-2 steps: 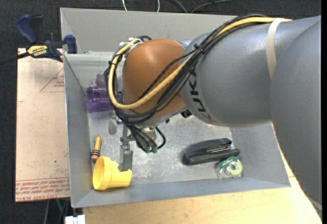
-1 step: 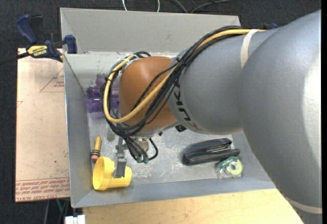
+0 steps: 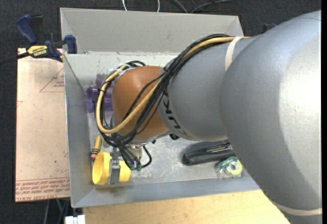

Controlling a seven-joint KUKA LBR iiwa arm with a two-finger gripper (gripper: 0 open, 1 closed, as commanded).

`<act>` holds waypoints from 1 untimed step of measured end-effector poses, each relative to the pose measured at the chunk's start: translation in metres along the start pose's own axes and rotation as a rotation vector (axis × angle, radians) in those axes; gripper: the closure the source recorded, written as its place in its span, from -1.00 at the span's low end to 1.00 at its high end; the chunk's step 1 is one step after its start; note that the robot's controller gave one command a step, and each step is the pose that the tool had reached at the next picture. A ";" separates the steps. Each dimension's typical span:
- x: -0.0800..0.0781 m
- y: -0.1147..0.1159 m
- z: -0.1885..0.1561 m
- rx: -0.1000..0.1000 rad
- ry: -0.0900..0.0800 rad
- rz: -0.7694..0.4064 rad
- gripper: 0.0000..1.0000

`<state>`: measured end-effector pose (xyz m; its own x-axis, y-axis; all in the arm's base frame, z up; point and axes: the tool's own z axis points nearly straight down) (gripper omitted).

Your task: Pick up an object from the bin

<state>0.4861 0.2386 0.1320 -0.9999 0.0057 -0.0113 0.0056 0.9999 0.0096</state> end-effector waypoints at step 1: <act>-0.017 0.002 0.010 -0.007 -0.010 0.052 -1.00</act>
Offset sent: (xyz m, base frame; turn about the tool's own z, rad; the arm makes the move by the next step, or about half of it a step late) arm -0.0057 -0.0508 -0.0213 -0.1945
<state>0.5036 0.2411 0.1219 -0.9981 0.0575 -0.0203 0.0571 0.9982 0.0169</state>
